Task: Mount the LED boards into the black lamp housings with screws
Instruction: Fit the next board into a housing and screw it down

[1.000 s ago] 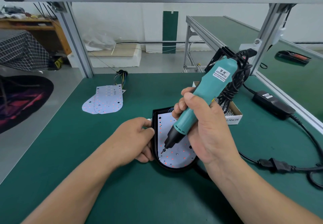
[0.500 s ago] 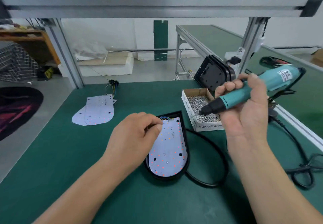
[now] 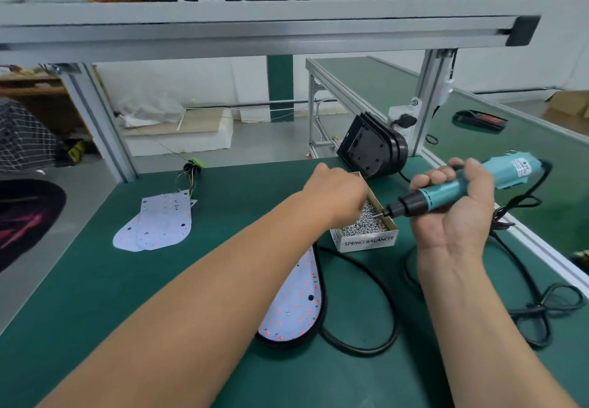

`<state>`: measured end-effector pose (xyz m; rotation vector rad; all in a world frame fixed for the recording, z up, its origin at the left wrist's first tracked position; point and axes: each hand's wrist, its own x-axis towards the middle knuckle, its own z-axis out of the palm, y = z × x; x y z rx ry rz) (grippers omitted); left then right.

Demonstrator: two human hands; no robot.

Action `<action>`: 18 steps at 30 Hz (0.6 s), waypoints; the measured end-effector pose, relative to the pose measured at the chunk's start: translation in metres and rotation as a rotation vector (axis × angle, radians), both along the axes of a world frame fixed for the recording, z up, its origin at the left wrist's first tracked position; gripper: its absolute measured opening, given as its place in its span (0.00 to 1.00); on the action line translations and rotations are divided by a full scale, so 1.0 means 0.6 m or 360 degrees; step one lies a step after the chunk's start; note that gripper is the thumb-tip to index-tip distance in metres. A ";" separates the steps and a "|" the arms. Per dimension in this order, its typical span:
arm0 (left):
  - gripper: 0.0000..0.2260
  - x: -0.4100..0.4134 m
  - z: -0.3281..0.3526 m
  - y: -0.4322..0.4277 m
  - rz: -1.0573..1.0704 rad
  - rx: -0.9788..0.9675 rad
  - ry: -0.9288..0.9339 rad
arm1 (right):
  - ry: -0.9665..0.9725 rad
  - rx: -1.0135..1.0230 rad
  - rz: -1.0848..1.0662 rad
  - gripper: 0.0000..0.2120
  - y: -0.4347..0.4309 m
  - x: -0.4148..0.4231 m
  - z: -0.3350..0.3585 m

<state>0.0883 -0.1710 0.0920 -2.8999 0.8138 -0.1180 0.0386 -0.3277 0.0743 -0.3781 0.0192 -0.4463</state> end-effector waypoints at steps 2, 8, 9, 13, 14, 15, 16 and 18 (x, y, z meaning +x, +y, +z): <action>0.10 0.008 -0.011 -0.012 0.0046 0.0110 0.0135 | 0.0011 0.0003 0.0001 0.05 0.001 0.001 -0.002; 0.04 0.021 -0.029 -0.012 0.0162 -0.0145 0.0177 | 0.0013 0.0043 -0.0010 0.04 -0.002 0.004 0.000; 0.04 0.021 -0.031 -0.009 0.0170 -0.0201 0.0180 | 0.0014 0.0047 -0.0008 0.04 -0.002 0.004 0.000; 0.05 0.021 -0.030 0.001 0.0181 -0.0383 0.0239 | 0.0029 0.0061 -0.0001 0.04 0.001 0.002 0.004; 0.06 0.019 -0.029 0.002 0.0181 -0.0438 0.0261 | 0.0028 0.0064 -0.0001 0.04 0.001 0.001 0.005; 0.06 0.018 -0.027 0.003 0.0180 -0.0490 0.0285 | 0.0020 0.0065 -0.0004 0.04 0.002 0.001 0.006; 0.06 0.015 -0.025 0.004 0.0177 -0.0542 0.0303 | 0.0010 0.0065 -0.0009 0.04 0.002 0.000 0.007; 0.05 0.009 -0.016 0.012 0.0174 -0.0684 0.0303 | -0.0013 0.0063 -0.0002 0.04 0.002 -0.002 0.007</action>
